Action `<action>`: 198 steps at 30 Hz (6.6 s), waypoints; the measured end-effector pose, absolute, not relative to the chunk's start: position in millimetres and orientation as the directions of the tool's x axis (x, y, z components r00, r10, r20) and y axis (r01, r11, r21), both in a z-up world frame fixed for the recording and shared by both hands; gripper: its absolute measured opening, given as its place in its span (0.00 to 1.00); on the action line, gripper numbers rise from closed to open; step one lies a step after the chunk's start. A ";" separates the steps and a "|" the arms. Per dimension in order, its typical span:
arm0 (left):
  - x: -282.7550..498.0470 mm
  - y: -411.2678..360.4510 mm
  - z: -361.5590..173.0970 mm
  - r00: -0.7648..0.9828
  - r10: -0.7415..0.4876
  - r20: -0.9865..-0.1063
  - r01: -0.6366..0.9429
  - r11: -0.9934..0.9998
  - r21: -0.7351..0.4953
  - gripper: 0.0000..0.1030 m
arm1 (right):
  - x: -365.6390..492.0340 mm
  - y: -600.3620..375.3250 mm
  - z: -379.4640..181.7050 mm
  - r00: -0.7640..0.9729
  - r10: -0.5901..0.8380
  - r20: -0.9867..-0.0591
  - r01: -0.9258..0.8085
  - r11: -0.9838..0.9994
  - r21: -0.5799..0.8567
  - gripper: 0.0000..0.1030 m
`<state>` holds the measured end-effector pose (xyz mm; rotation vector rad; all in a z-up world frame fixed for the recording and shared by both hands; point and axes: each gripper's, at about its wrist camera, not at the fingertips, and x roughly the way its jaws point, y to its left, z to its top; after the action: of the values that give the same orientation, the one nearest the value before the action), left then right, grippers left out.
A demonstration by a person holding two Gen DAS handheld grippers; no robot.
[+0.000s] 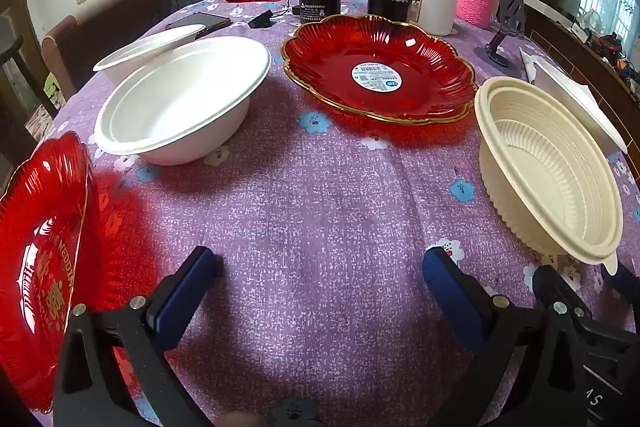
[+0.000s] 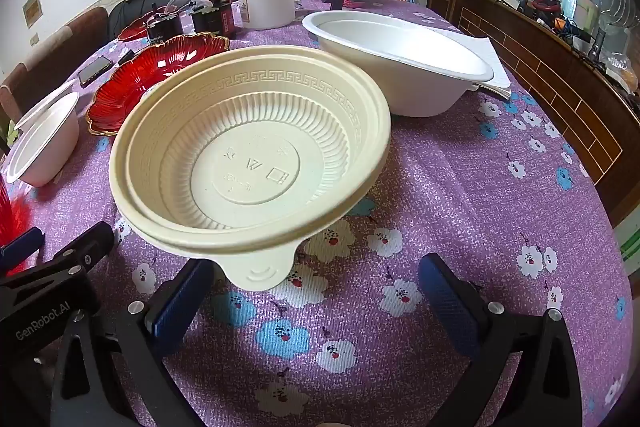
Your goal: Organize plates and bowls
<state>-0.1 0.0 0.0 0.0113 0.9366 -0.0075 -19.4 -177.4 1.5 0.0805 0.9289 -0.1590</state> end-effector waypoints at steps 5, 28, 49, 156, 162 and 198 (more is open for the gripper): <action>0.0 0.1 0.0 0.591 -0.002 -0.807 0.011 1.000 0.006 1.00 | -19.4 -177.4 1.5 0.587 -0.100 -0.803 0.171 0.985 0.002 0.99; 0.0 -0.1 0.1 0.590 -0.002 -0.807 0.011 1.000 0.006 1.00 | -19.3 -177.1 1.4 0.587 -0.100 -0.803 0.171 0.985 0.002 0.99; -0.1 0.0 0.0 0.590 -0.002 -0.807 0.011 1.000 0.006 1.00 | -26.0 -177.9 1.2 0.590 -0.077 -0.804 0.129 0.992 0.000 0.99; 1.8 -2.5 1.4 0.585 0.009 -0.811 -0.006 1.000 0.007 1.00 | -30.4 -179.7 1.5 0.590 -0.076 -0.804 0.129 0.992 0.002 0.99; 1.0 -1.6 2.4 0.548 0.013 -0.836 -0.011 1.000 0.009 1.00 | -21.4 -180.1 3.1 0.564 -0.075 -0.822 0.136 0.991 0.003 0.99; -172.8 155.5 169.3 0.884 -0.029 -0.467 0.020 1.000 -0.024 0.99 | -102.5 -165.6 120.1 0.795 -0.009 -0.607 0.086 0.991 0.098 0.99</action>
<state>-172.8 155.5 169.3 -0.0184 0.4862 -0.0254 -102.5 -165.6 120.1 0.1232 0.6508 -0.0514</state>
